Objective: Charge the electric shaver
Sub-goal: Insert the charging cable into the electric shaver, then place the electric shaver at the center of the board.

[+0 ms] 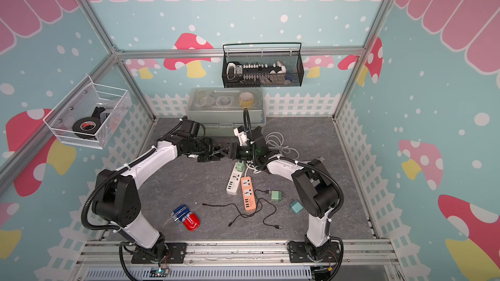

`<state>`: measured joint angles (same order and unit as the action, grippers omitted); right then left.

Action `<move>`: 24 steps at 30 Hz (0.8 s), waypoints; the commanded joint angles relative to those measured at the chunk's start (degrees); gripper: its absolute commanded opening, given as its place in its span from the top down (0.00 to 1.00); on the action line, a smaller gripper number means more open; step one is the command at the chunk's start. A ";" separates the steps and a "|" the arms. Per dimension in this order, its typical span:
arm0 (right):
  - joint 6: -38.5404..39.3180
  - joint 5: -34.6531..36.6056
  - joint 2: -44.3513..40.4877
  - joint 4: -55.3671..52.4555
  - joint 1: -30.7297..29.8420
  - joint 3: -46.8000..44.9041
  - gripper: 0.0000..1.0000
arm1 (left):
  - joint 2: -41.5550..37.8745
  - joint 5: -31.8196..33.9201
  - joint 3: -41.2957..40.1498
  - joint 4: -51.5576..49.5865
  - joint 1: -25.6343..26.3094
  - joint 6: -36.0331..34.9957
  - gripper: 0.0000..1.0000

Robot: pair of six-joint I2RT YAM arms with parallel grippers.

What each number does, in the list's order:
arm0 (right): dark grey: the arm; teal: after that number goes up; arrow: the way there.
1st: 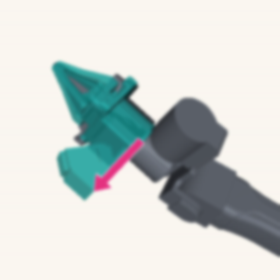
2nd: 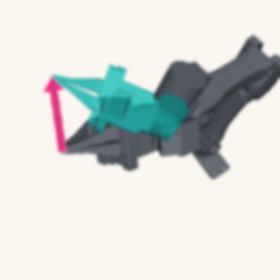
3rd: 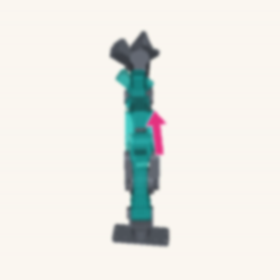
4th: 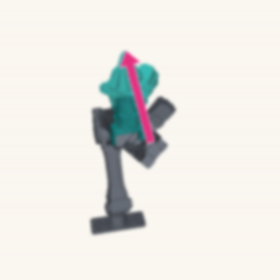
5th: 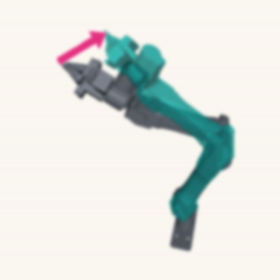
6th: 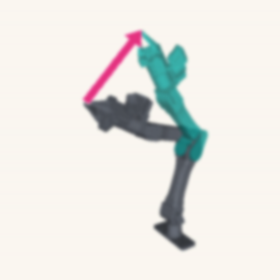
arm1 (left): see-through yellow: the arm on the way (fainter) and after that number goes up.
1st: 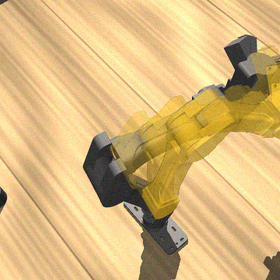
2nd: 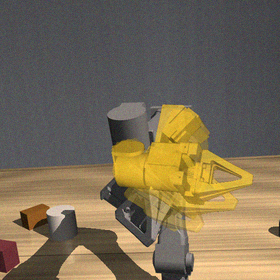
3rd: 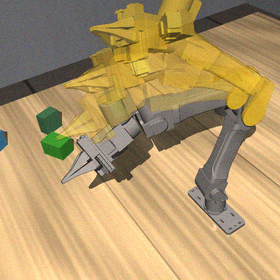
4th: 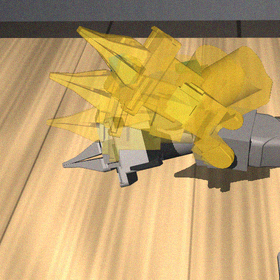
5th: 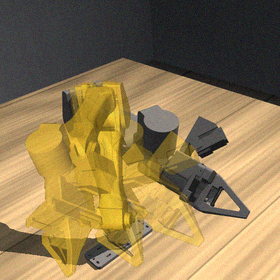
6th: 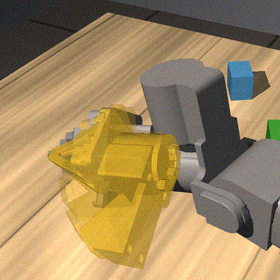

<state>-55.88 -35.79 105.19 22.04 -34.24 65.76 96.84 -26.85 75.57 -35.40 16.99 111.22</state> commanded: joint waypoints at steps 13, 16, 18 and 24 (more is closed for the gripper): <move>-1.96 -4.56 -15.02 -31.16 0.05 5.23 0.11 | 3.95 9.13 6.42 -6.37 -8.61 -9.45 1.00; 2.21 -1.73 -18.45 -38.33 0.53 8.10 0.12 | 4.99 12.14 6.96 -10.31 -9.68 -13.75 1.00; 4.99 0.10 -19.85 -42.60 0.90 9.90 0.13 | 5.46 14.33 6.71 -12.07 -10.16 -16.30 1.00; 9.03 3.51 -23.18 -48.71 1.94 10.53 0.14 | 8.08 19.08 4.20 -13.31 -10.54 -19.82 1.00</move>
<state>-51.31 -34.87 82.96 -19.55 -32.69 75.79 103.11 -11.99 80.60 -46.26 6.76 95.31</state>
